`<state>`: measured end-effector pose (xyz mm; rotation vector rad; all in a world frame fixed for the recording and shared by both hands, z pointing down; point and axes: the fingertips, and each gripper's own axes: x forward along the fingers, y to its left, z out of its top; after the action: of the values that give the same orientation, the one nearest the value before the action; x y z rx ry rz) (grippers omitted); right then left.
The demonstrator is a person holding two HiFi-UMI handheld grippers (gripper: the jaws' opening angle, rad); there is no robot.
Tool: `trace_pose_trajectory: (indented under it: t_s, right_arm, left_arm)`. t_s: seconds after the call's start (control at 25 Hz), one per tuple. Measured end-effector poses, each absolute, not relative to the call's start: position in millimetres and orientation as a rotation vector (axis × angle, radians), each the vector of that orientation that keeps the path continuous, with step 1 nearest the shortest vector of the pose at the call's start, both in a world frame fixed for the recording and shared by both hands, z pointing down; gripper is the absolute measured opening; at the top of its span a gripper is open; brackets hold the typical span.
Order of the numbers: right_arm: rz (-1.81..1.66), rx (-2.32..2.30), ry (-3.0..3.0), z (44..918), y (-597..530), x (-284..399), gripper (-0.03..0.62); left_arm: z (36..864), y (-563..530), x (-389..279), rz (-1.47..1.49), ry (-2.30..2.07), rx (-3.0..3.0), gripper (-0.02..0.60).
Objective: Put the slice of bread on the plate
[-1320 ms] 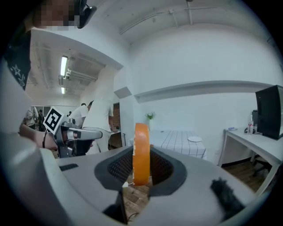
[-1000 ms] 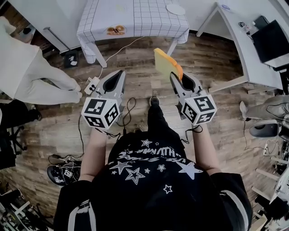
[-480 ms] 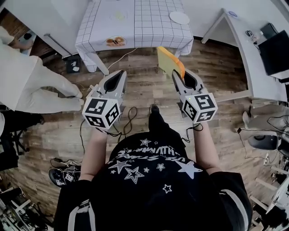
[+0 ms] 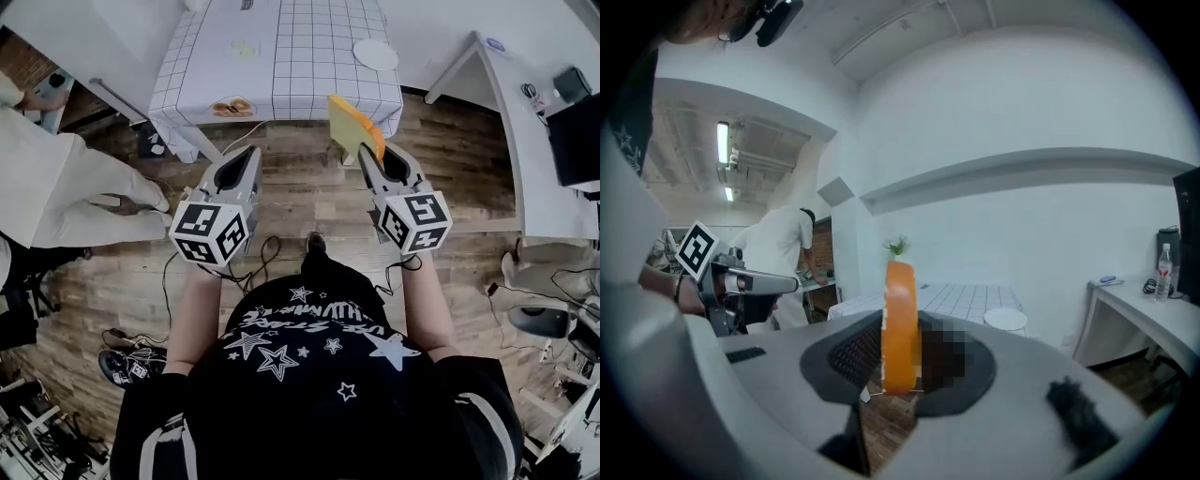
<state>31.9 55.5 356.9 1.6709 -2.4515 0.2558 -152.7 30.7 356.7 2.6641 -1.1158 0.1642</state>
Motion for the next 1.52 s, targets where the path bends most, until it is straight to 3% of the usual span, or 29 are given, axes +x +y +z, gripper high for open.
trace_pose_trajectory:
  t_s: [0.56,0.96,1.52]
  right_arm:
    - [0.299,1.584,-2.525,367,-38,92,0.097]
    - [0.354,1.528,-2.525,385,-72,82,0.097]
    - [0.310,1.632,-2.408,376,-187,77,0.097]
  left_arm:
    - [364,-34,-102,0.173,-1.251,2.584,0.009]
    - [377,-59,-113,0.209,-1.288,2.540,0.009]
    - [384,-198,-106,0.181,-1.113,2.611,0.009]
